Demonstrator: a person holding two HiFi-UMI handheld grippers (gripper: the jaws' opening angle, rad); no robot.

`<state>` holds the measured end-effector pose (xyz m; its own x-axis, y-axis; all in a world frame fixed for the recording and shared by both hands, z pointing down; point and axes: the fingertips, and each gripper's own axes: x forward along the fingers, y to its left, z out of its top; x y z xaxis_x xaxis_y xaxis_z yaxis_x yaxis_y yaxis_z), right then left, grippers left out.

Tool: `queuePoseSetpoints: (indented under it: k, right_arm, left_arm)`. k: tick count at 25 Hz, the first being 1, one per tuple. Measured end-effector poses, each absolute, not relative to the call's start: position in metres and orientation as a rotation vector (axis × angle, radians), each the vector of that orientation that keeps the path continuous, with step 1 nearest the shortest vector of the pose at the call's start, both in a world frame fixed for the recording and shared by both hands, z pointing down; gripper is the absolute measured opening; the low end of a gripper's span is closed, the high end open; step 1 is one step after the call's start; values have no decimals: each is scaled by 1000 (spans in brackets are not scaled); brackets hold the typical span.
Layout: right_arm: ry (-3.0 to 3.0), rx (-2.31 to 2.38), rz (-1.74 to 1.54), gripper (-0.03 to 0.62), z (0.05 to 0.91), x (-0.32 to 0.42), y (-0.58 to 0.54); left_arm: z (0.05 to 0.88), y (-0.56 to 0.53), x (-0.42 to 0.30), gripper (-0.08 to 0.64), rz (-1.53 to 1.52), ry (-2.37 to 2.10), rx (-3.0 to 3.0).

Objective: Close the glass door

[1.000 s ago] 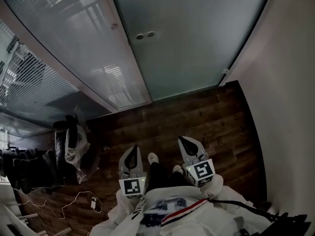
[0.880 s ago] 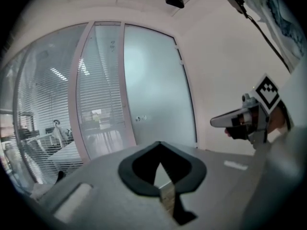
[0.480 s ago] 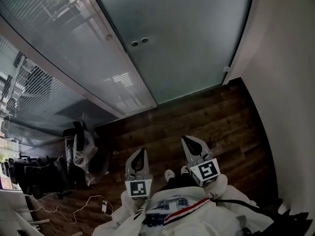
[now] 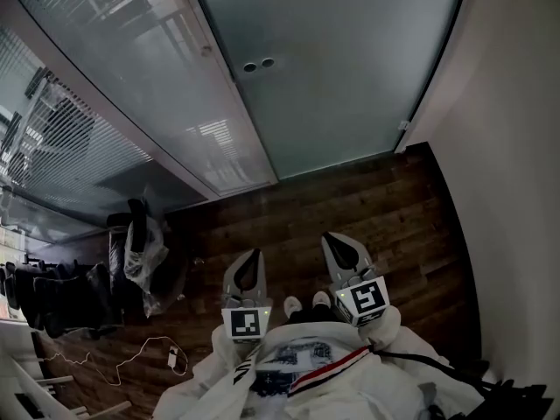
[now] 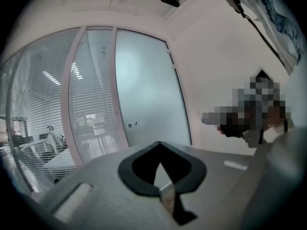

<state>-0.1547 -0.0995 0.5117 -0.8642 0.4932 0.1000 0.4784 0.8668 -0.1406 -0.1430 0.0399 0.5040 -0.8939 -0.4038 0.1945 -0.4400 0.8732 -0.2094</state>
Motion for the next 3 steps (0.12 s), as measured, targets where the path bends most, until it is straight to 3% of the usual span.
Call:
queuePoseSetpoints:
  k: [3]
  right_arm:
    - [-2901, -759, 160, 5, 514, -152, -95]
  left_arm:
    - [505, 45, -141, 2, 371, -2896, 653]
